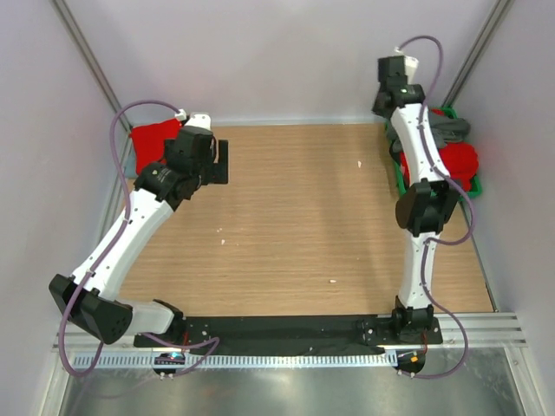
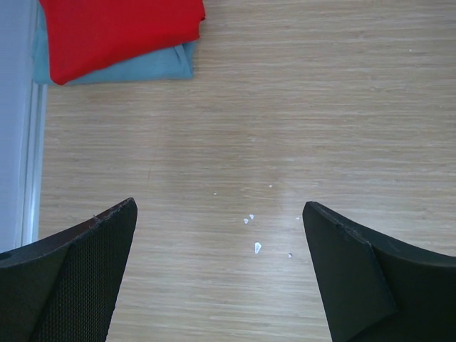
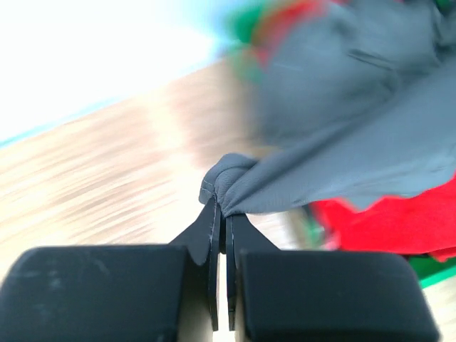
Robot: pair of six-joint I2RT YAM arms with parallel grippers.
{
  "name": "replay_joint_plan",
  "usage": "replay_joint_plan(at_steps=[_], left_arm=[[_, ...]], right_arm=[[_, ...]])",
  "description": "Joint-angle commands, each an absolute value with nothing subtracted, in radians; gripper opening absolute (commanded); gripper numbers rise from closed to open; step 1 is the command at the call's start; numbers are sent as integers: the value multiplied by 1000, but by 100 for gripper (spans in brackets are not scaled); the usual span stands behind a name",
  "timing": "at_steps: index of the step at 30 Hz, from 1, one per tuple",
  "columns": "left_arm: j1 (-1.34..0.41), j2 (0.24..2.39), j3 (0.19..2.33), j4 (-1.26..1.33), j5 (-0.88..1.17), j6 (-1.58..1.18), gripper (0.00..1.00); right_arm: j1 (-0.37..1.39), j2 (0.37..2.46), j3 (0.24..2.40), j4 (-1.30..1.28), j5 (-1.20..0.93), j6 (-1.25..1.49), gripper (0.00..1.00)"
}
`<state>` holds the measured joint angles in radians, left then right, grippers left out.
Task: Fold and stack the t-shirts
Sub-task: Grab the tshirt from the pile, then move the tshirt to the center of the board
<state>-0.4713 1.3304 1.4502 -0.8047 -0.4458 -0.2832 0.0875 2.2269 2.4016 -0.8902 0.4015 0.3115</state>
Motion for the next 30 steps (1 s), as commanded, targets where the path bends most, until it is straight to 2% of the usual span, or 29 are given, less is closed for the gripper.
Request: replay_joint_plan(at_steps=[1, 3, 6, 9, 10, 11, 12, 13, 17, 21, 25, 30], left_arm=[[-466, 1331, 1445, -799, -531, -276, 100], [-456, 1331, 1443, -799, -544, -278, 100], [-437, 1322, 1440, -799, -554, -279, 100], [-426, 1312, 1436, -792, -561, -281, 99], [-426, 1301, 1427, -781, -561, -281, 100], [-426, 1298, 1422, -779, -561, -281, 100], [-426, 1295, 1420, -782, -557, -282, 100], [-426, 1296, 1434, -811, -548, -297, 100], [-429, 1264, 1444, -896, -450, -368, 100], [-452, 1154, 1292, -858, -352, -448, 100], [-489, 1103, 1102, -743, -209, -527, 100], [-546, 1173, 1009, -612, -149, -629, 99]], right_arm=[[328, 1973, 2510, -919, 465, 209, 1], [400, 1896, 2476, -919, 483, 248, 1], [413, 1729, 2309, -881, 457, 304, 1], [414, 1565, 2010, -816, 437, 362, 1], [414, 1527, 1844, -790, 402, 394, 31], [414, 1499, 1768, -790, 394, 419, 60], [414, 1444, 1693, -788, 394, 442, 77], [414, 1421, 1549, -776, 393, 465, 98], [414, 1309, 1292, -758, 414, 579, 100], [414, 1192, 1096, -700, 333, 627, 100], [414, 1129, 1016, -687, 322, 626, 100], [414, 1164, 976, -661, 256, 604, 100]])
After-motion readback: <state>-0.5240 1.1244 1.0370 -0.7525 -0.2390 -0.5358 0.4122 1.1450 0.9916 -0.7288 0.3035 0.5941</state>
